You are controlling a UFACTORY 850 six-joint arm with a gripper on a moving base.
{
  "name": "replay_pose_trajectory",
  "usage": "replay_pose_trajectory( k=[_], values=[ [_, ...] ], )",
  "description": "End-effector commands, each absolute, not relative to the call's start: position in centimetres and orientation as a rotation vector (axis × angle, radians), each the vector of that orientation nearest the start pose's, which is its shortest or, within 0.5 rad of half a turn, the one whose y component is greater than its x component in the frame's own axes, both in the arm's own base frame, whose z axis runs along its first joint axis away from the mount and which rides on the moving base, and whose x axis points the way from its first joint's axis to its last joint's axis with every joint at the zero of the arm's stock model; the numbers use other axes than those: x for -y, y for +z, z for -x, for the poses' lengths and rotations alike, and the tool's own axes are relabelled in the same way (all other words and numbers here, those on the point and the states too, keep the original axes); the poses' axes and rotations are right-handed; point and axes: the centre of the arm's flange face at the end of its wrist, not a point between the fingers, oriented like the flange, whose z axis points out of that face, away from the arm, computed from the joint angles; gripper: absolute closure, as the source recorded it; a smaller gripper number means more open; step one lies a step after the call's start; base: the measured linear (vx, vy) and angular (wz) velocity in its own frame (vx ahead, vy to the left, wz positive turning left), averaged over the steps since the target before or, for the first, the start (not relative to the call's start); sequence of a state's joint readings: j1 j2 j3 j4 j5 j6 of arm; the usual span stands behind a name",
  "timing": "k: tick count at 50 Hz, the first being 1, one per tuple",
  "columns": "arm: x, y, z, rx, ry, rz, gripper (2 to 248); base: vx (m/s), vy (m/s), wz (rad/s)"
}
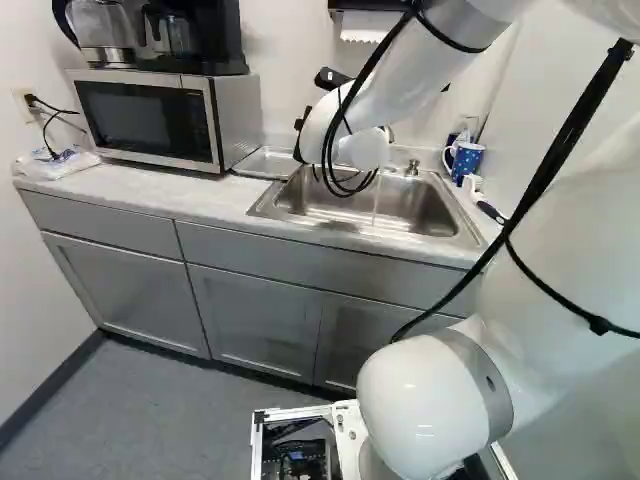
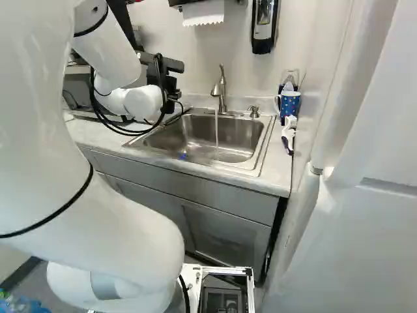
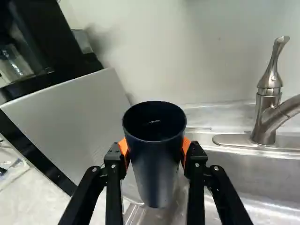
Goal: Rinse the cup and place it in the tray
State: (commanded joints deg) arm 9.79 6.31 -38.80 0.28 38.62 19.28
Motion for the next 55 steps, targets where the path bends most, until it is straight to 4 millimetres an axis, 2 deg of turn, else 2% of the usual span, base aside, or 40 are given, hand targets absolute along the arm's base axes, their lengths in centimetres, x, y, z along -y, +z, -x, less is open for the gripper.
replay_pose_trajectory(
  k=[55],
  values=[
    [-7.70, 54.74, -44.77, -0.709, -1.483, 1.799, 126, 0.000, 0.000, 0.000]
  ],
)
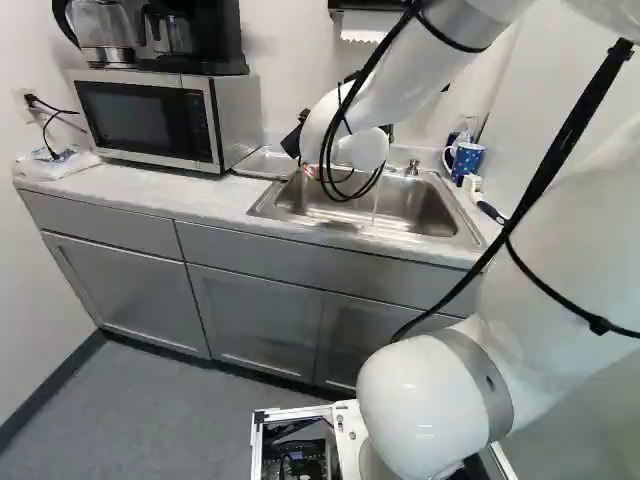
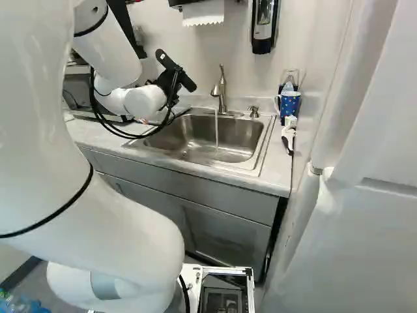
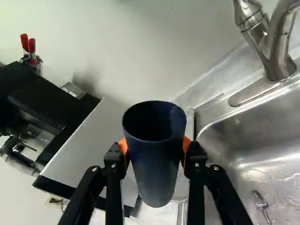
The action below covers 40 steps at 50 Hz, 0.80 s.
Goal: Rinse the cup and place it in the tray
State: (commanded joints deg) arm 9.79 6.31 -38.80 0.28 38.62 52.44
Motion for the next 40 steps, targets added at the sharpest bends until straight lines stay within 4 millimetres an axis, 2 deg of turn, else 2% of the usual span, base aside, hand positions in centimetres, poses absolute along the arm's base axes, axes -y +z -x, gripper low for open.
replay_pose_trajectory(
  k=[40],
  values=[
    [-7.70, 54.74, -44.77, -1.015, -1.200, 1.530, 126, 0.000, 0.000, 0.000]
  ],
)
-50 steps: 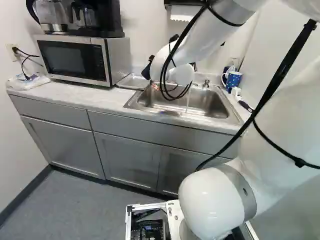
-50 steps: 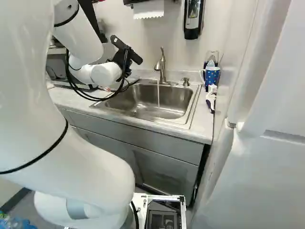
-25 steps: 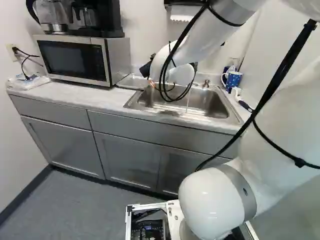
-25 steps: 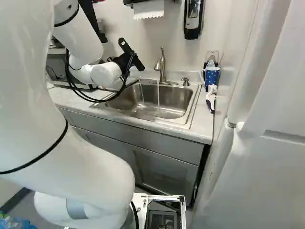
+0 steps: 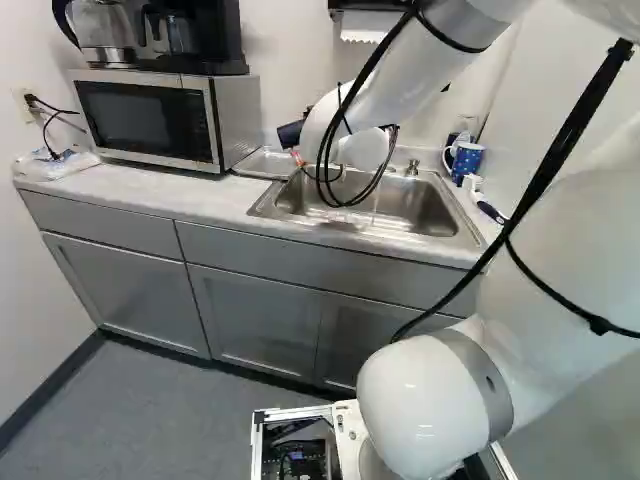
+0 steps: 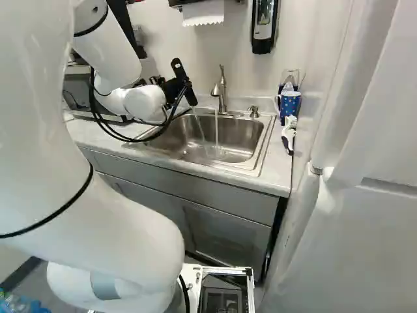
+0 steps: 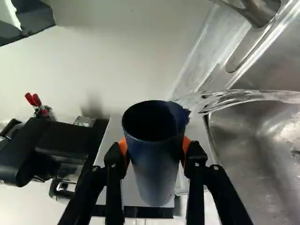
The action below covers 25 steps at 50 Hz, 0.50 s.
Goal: Rinse the cup and place it in the tray
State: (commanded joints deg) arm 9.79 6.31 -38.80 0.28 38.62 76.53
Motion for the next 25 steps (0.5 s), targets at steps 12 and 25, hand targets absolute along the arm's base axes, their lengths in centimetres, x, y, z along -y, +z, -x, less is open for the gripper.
replay_pose_trajectory(
  k=[12, 25],
  values=[
    [-7.70, 54.74, -44.77, -1.096, -1.110, 1.442, 126, 0.000, 0.000, 0.000],
    [-7.70, 54.74, -44.77, -1.175, -1.015, 1.348, 126, 0.000, 0.000, 0.000]
  ],
)
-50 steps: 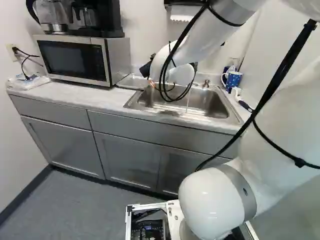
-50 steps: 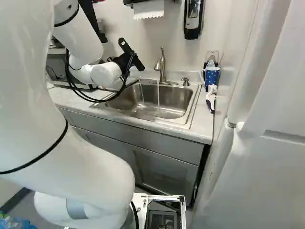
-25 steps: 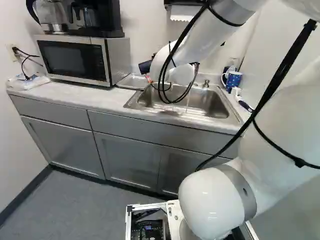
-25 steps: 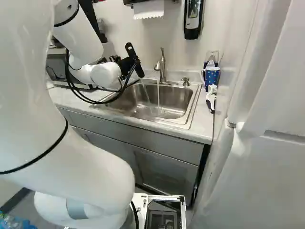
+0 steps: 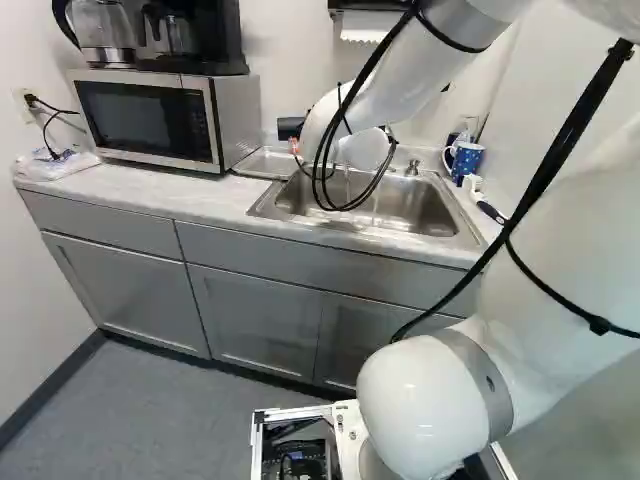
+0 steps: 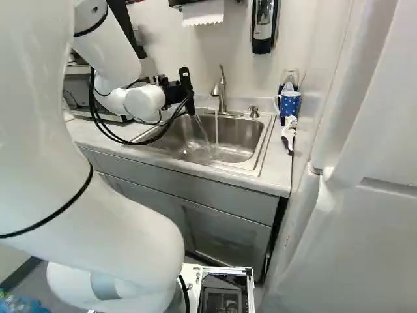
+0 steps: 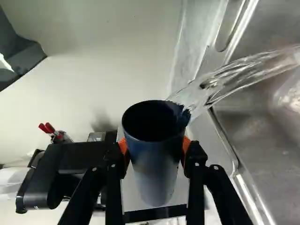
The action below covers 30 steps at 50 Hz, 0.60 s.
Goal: Rinse the cup and place it in the tray
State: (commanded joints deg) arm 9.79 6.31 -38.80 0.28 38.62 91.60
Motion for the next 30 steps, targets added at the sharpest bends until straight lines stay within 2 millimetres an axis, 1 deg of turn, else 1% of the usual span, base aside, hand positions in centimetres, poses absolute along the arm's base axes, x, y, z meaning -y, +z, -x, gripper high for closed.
replay_pose_trajectory(
  k=[30],
  values=[
    [-7.70, 54.74, -44.77, -1.338, -0.787, 1.118, 126, 0.000, 0.000, 0.000]
  ],
)
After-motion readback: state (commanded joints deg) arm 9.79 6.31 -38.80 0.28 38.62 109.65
